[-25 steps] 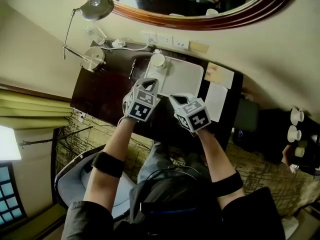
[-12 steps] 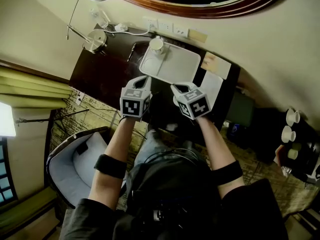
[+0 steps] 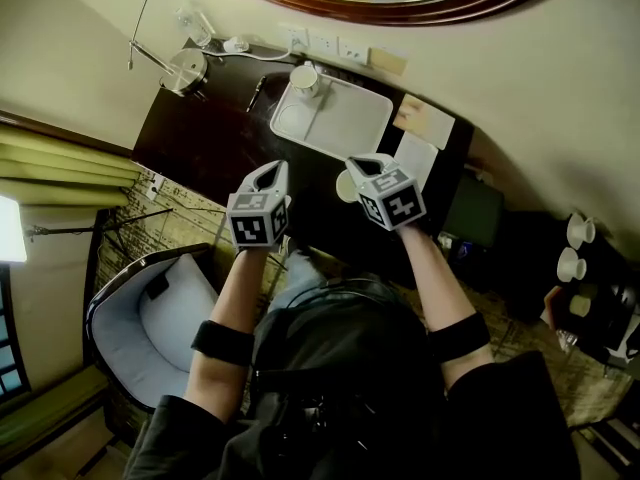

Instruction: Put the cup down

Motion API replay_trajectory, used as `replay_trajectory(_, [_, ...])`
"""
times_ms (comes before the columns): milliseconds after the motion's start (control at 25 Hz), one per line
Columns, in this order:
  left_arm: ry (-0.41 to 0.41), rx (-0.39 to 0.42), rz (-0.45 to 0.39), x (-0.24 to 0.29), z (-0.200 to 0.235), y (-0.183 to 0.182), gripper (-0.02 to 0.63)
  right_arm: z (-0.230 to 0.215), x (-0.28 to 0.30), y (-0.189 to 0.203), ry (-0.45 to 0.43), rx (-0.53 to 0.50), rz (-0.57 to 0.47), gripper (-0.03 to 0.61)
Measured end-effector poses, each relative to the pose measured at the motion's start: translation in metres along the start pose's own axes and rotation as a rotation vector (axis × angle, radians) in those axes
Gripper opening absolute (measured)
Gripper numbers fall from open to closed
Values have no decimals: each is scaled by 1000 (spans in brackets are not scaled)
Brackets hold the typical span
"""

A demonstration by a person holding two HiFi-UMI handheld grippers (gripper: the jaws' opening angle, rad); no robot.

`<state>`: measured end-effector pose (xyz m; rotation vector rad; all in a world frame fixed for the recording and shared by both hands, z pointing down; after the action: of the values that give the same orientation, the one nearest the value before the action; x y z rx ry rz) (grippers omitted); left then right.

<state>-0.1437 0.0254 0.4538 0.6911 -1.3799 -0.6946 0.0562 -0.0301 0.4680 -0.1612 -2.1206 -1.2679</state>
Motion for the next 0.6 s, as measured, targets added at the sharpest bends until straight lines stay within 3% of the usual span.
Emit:
replay_trajectory(400, [0, -43, -24, -6, 3, 16, 3, -11, -17, 9, 29, 34, 9, 11])
replay_trajectory(600, [66, 21, -26, -3, -10, 23, 3, -17, -23, 20, 39, 62, 6, 11])
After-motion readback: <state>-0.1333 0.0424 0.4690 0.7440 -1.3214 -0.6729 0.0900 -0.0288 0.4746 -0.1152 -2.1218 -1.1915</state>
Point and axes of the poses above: the fingertips, and each gripper's own axes: x forward along the fingers, z to its left, y out of its underside, the point moved 8 cm from there along -x, backward along the fingers, and after that the axes turned 12 degrees about -y, right-handed, at the moved point
